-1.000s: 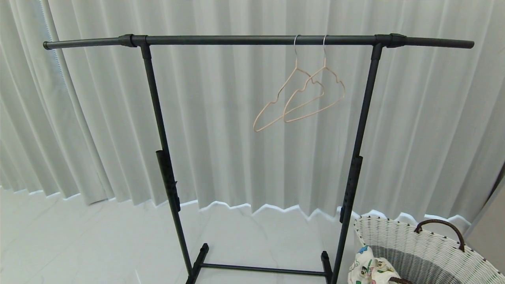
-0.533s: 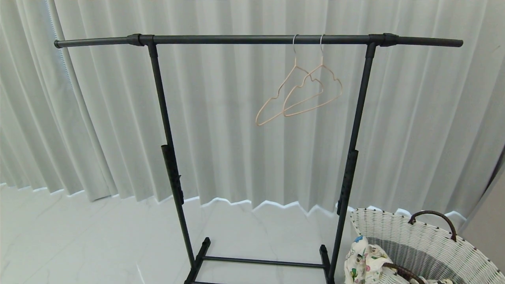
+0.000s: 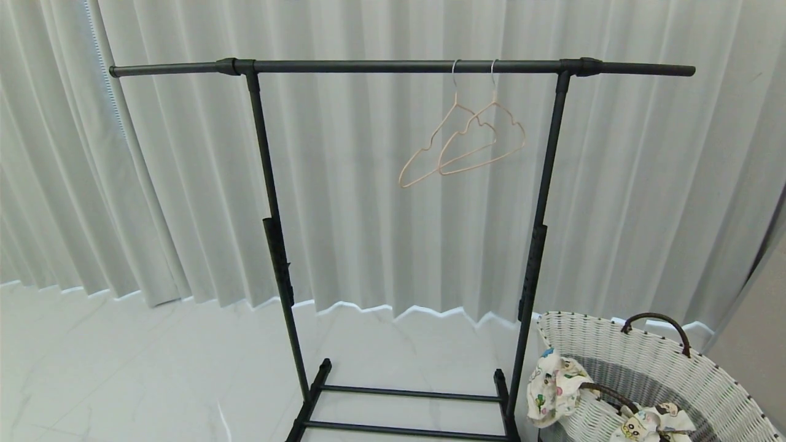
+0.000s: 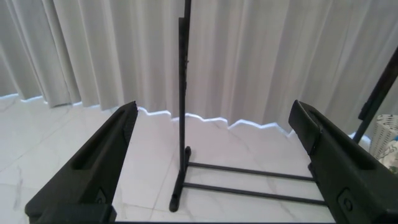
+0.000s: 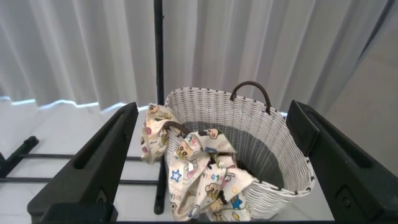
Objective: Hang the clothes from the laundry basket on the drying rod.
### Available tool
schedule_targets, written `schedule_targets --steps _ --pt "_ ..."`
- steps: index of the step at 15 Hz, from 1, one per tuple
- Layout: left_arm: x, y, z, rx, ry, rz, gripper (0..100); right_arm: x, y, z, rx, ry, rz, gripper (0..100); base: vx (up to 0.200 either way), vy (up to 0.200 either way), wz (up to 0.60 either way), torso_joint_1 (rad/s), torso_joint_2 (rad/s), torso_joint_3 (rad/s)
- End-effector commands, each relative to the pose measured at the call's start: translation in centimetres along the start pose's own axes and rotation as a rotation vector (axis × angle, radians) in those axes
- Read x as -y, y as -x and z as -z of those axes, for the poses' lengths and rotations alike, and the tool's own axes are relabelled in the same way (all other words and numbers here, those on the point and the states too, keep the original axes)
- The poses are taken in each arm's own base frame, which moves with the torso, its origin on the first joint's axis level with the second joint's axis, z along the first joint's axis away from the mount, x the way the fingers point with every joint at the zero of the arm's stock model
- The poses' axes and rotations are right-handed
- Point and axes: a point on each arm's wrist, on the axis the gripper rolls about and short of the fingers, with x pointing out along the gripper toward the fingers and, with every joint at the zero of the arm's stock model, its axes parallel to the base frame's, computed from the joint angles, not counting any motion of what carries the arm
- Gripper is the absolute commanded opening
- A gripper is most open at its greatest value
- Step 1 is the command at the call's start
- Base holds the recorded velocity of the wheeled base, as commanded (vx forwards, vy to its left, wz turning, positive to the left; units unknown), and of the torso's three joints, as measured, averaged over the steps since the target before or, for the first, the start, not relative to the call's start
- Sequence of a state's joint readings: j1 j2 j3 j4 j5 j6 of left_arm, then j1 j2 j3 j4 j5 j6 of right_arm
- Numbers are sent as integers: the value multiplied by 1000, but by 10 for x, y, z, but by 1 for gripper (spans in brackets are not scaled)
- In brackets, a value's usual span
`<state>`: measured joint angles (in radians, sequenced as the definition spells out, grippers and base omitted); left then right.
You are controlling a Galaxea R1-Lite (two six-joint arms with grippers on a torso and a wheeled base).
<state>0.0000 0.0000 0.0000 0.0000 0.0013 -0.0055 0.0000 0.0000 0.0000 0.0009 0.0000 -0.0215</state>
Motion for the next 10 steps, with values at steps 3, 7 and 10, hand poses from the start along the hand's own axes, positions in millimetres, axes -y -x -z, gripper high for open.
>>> schedule_targets --steps 3,7,10 --pt "0 0 0 0 1 0 100 0 0 0 1 0 0 100 200 -200 0 2 1 2" --pt "0 0 0 0 1 0 100 0 0 0 -1 2 0 100 0 0 -300 5 5 0" --pt "0 0 0 0 1 0 100 0 0 0 -1 0 0 100 0 0 -200 -2 1 2"
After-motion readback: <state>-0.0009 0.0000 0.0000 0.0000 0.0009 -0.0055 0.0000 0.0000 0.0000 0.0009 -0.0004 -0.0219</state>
